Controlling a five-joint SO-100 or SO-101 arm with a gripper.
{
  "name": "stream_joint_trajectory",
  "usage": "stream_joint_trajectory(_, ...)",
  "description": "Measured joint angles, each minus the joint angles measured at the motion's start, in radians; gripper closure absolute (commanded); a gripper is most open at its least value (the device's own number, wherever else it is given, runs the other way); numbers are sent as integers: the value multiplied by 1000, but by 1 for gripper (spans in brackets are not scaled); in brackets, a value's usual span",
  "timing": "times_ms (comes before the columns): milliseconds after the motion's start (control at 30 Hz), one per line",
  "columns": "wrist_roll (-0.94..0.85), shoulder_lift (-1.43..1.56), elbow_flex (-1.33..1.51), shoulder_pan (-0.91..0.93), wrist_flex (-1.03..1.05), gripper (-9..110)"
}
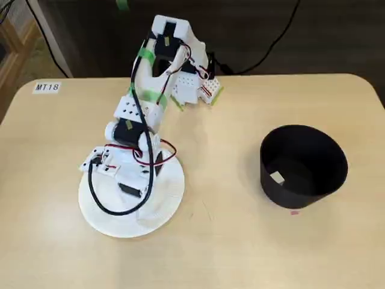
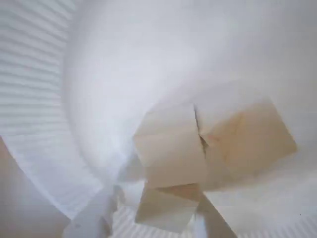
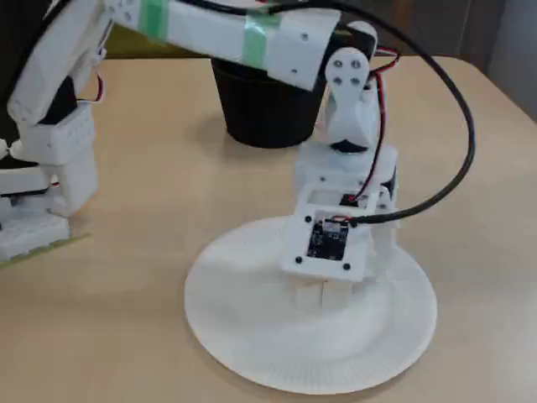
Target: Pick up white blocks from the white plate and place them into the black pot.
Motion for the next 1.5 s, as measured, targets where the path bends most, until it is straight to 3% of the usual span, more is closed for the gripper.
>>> stream_joint_trajectory(67, 8, -15, -29, 0, 15, 104)
stream_joint_trajectory(533, 15, 3, -46, 15, 106, 104)
stream_joint_trajectory(1000, 49, 410, -44, -18, 140, 104)
stream_joint_trajectory(1200, 98, 629, -44, -249, 150, 104)
stream_joint_trajectory(1500, 140, 716, 9, -844, 130, 104)
